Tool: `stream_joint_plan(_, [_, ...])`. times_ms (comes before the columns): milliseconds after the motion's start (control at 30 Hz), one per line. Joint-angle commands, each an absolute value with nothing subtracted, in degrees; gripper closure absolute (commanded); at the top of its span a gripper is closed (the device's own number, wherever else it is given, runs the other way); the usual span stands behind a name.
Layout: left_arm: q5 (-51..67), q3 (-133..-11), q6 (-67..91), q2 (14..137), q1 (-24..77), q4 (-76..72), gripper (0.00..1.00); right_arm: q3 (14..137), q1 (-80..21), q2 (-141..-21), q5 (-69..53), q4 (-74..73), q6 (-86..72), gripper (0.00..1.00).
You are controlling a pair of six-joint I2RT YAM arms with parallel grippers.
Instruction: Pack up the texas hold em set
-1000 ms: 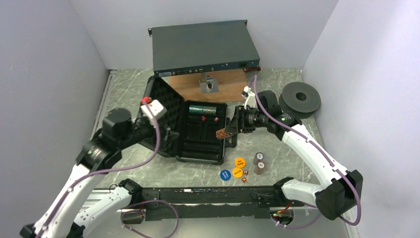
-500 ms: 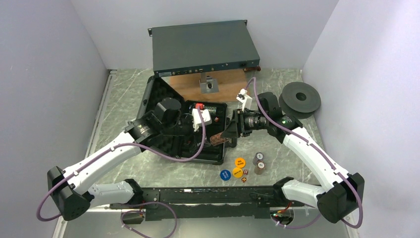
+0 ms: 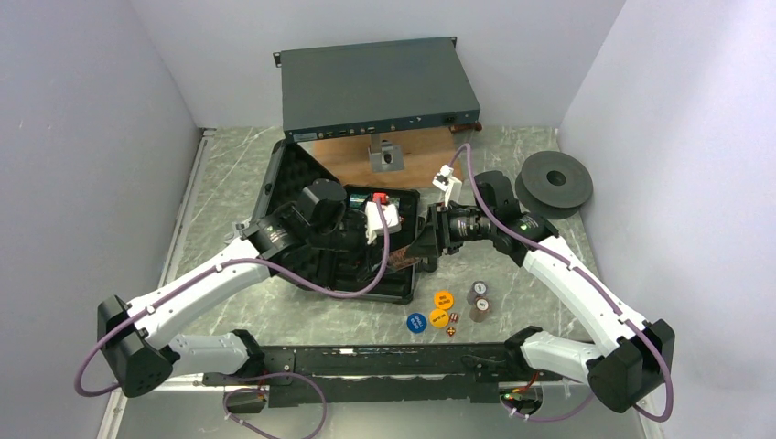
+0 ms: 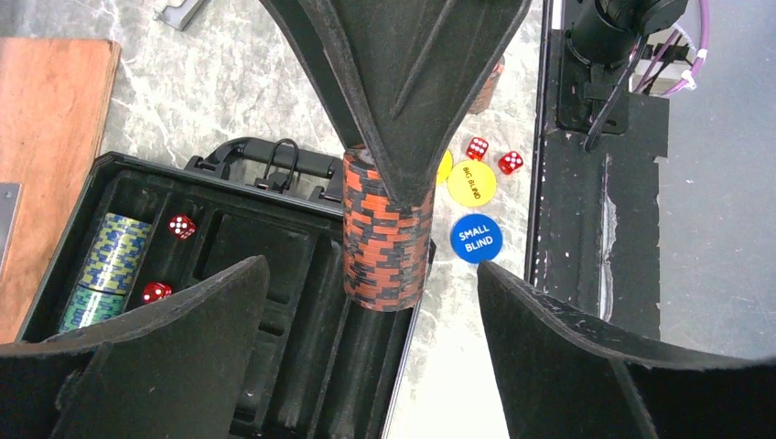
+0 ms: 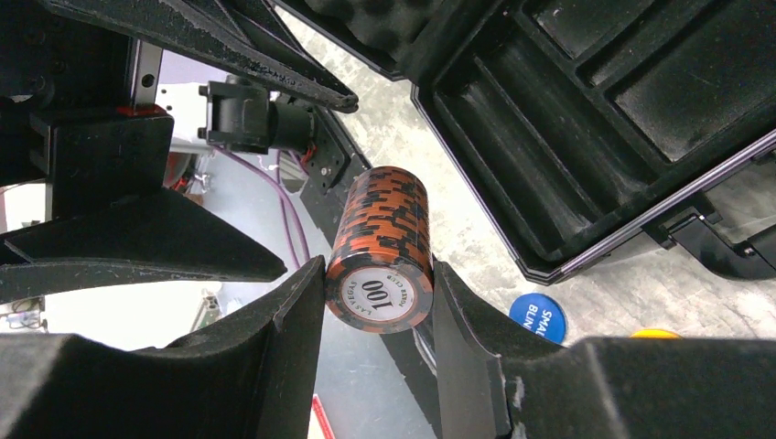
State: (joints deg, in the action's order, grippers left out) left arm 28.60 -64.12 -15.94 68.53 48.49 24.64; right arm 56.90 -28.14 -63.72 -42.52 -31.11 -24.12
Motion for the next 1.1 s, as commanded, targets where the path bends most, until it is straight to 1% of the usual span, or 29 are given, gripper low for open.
stream_joint_plan(0, [28.6,-65.9,-14.3,69.3,49.4,23.1,0.10,57.8,-28.4,-61.4,-45.9,-26.2,-24.1,0.98])
stream_joint_plan(233, [27.5,-66.8,-14.0,72.2,51.0,23.6,0.13,57.7,-28.7,-60.7,-46.2,-26.0,-24.1,0.98])
stream_joint_plan(633, [24.4,-69.2,-14.5,75.4,52.7,25.0,0.27,57.2,-29.1,-59.8,-46.7,-25.9,-24.4,0.97])
stream_joint_plan(767, [23.4,-69.5,-14.6,76.3,53.5,24.8,0.27,57.1,-29.3,-59.6,-46.7,-25.8,-24.4,0.97])
stream_joint_plan(833, [22.5,-69.7,-14.5,76.9,53.7,24.9,0.29,57.2,-29.4,-59.4,-46.7,-26.0,-24.3,0.97])
stream_joint_plan(900, [21.9,-70.0,-14.5,77.1,53.7,25.4,0.36,57.2,-29.4,-59.1,-46.4,-26.2,-24.3,0.97])
stream_joint_plan(1000, [21.5,-70.2,-14.5,77.4,53.7,25.8,0.57,57.0,-29.4,-58.7,-46.2,-26.3,-24.2,0.97])
stream_joint_plan(1067, [21.6,-71.0,-14.7,77.9,53.8,27.0,0.80,56.8,-29.4,-58.5,-46.0,-26.3,-24.3,0.97])
